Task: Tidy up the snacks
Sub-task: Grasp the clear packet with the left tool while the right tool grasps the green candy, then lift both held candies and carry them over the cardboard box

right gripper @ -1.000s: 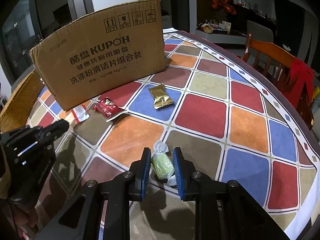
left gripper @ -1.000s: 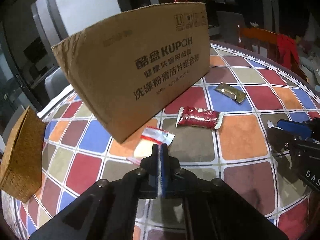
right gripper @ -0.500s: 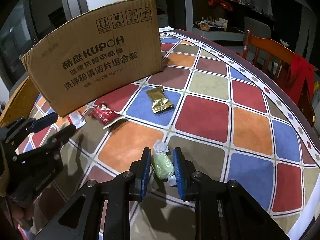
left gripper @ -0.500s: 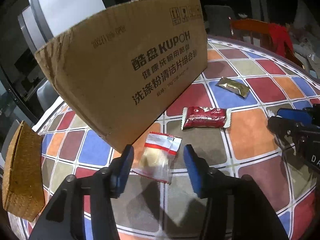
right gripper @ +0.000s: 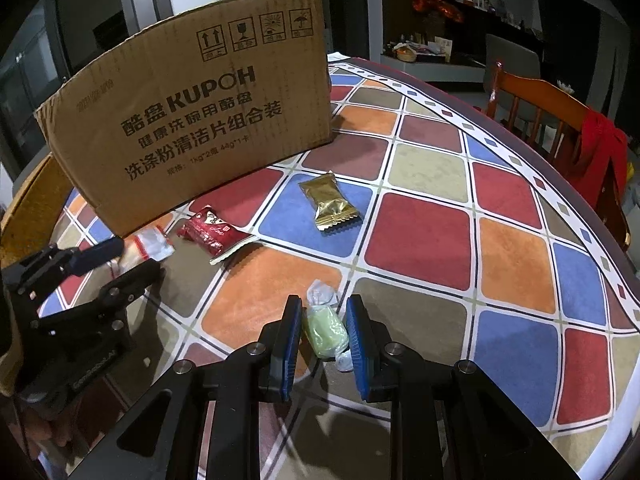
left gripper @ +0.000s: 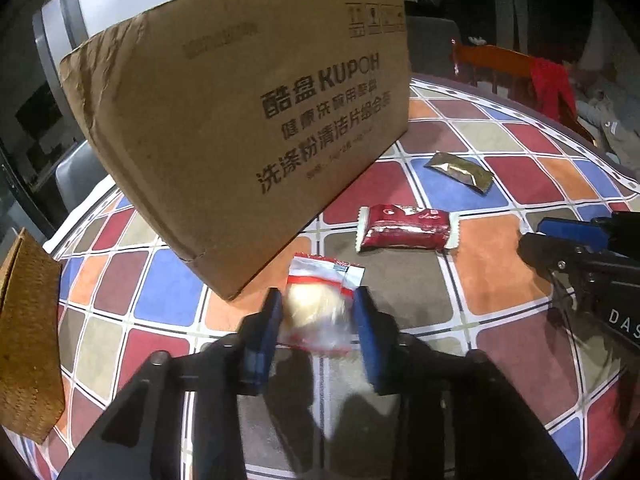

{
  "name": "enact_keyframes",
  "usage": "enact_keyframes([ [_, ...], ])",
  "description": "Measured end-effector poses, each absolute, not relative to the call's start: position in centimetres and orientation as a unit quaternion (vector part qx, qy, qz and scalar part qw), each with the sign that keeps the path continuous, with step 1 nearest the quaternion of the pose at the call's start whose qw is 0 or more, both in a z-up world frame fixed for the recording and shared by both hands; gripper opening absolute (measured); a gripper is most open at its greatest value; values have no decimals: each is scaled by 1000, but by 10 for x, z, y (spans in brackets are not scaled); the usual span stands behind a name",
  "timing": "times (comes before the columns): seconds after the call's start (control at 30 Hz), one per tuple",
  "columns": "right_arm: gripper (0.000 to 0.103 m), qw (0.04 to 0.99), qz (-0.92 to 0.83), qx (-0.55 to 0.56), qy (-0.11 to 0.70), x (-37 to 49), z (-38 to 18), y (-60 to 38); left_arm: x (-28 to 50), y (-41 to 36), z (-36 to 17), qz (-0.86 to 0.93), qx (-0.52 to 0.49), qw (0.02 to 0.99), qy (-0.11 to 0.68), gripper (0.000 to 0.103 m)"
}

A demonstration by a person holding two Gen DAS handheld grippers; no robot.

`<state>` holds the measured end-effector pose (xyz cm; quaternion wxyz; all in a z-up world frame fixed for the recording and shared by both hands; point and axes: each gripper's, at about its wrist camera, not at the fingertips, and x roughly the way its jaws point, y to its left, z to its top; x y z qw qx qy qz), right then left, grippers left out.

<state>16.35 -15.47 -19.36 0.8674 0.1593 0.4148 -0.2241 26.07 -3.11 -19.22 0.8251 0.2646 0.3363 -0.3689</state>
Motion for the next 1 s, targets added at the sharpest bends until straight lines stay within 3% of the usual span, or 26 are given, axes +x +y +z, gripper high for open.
enact_keyframes([
  [1.0,24,893,-174,125,396,153,-152,-166,229,-24,-145,-270,184,879,347,32],
])
